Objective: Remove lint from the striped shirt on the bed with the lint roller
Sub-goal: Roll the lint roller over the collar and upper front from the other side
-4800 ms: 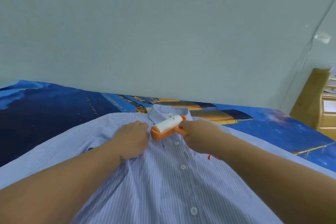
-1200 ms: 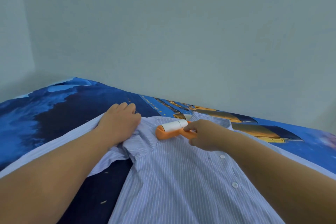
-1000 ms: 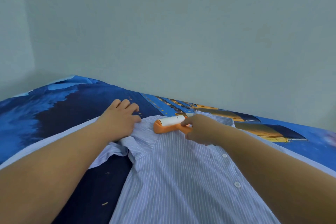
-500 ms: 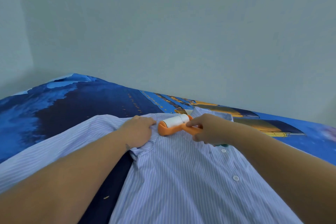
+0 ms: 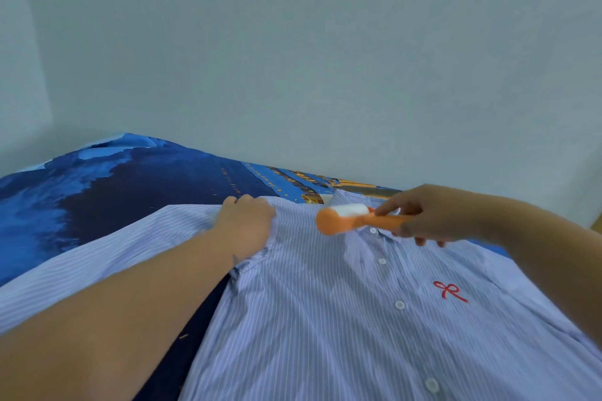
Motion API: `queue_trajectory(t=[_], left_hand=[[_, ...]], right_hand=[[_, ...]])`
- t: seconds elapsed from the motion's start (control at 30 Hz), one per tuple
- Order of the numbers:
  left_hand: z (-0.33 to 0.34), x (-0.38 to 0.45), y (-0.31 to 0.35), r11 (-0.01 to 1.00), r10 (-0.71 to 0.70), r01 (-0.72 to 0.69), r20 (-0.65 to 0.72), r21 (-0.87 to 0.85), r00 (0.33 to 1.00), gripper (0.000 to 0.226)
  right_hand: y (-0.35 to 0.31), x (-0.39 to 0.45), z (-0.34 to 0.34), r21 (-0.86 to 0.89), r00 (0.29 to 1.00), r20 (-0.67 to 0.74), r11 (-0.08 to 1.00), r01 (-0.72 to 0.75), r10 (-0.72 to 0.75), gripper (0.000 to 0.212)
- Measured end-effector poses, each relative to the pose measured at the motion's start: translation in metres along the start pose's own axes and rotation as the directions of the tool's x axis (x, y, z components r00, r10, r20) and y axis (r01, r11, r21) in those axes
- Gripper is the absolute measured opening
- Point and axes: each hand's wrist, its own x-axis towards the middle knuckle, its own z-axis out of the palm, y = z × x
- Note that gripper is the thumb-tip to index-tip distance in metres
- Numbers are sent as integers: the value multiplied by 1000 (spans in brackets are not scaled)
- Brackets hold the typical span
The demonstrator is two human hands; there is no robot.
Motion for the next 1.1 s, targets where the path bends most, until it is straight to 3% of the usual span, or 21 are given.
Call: queue_trajectory(t=[0.13, 0.27, 0.37, 0.43, 0.5, 0.63, 0.77, 1.1], left_hand=[[-3, -14, 7, 997, -4, 4, -8, -72, 1000, 40], [-3, -31, -19, 958, -117, 132, 73, -255, 990, 43], [-8, -48, -34, 896, -69, 96, 78, -434, 995, 33], [-12, -58, -35, 873, -21, 64, 93, -484, 995, 30], [-12, -65, -33, 893, 26, 26, 110, -449, 994, 34], [-5, -74, -35, 960, 49, -20, 94, -281, 994, 47], [2, -77, -42, 965, 2, 40, 163, -258, 987, 50], [6, -76, -43, 971, 50, 5, 226, -240, 973, 51]], right_hand=[[6, -14, -3, 160, 998, -57, 987, -6, 15, 28], [1, -16, 13, 101, 997, -75, 994, 35, -28, 26], [-6, -12, 25, 29, 995, -61, 997, 76, -74, 26], [-13, -8, 33, -113, 994, -5, 988, 109, -110, 29], [-20, -7, 40, -235, 993, 23, 965, 117, -115, 32], [-26, -8, 46, -288, 991, 52, 948, 133, -123, 37], [-36, -3, 59, -320, 987, 54, 934, 161, -152, 41], [-75, 30, 85, -311, 970, -11, 923, 227, -242, 41]])
